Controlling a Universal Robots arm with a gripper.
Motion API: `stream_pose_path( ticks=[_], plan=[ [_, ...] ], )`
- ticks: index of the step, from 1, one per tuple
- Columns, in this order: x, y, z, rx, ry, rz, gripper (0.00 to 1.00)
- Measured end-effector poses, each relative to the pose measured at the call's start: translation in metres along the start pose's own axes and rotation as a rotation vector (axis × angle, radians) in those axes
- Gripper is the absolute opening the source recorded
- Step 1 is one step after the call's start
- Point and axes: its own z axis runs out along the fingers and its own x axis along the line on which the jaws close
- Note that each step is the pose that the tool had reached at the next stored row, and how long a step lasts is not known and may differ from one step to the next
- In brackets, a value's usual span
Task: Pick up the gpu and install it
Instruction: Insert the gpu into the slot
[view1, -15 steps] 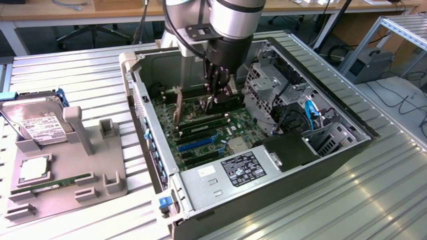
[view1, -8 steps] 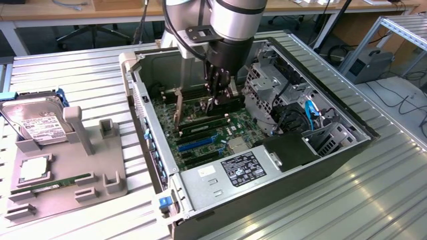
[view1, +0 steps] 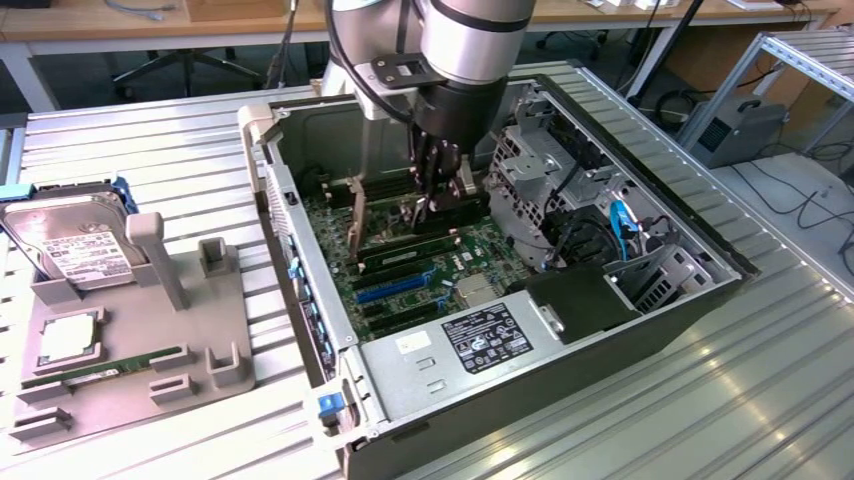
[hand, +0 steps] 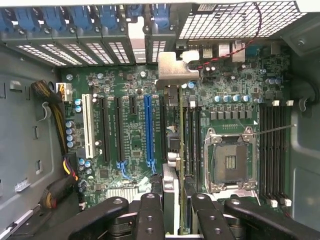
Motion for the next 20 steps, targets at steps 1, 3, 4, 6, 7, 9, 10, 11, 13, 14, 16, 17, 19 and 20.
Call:
stream_pose_path(
  ticks=[1,3,4,6,7,9,10,11,13,14,16,17,19,20],
  plan=[
    [0.0003,0.0000,0.0006,0.0000,0.0000,0.000,0.27],
    [0.0008,0.0000,0.0012,0.0000,-0.0001,0.000,0.27],
    [0.0010,0.0000,0.0015,0.0000,-0.0001,0.000,0.27],
    [0.0014,0.0000,0.0022,0.0000,0.0000,0.000,0.27],
    [0.0016,0.0000,0.0025,0.0000,-0.0001,0.000,0.27],
    [0.0020,0.0000,0.0032,0.0000,0.0000,0.000,0.27],
    [0.0022,0.0000,0.0035,0.0000,0.0000,0.000,0.27],
    [0.0024,0.0000,0.0038,0.0000,-0.0001,0.000,0.27],
    [0.0029,0.0000,0.0043,0.0000,-0.0001,0.000,0.27],
    [0.0031,0.0000,0.0046,0.0000,-0.0001,0.000,0.27],
    [0.0036,0.0000,0.0053,0.0001,-0.0002,0.000,0.27],
    [0.0038,-0.0001,0.0055,0.0001,-0.0002,0.000,0.27],
    [0.0043,-0.0001,0.0059,0.0000,-0.0001,0.000,0.27],
    [0.0045,-0.0001,0.0062,0.0000,-0.0001,0.000,0.27]
  ],
)
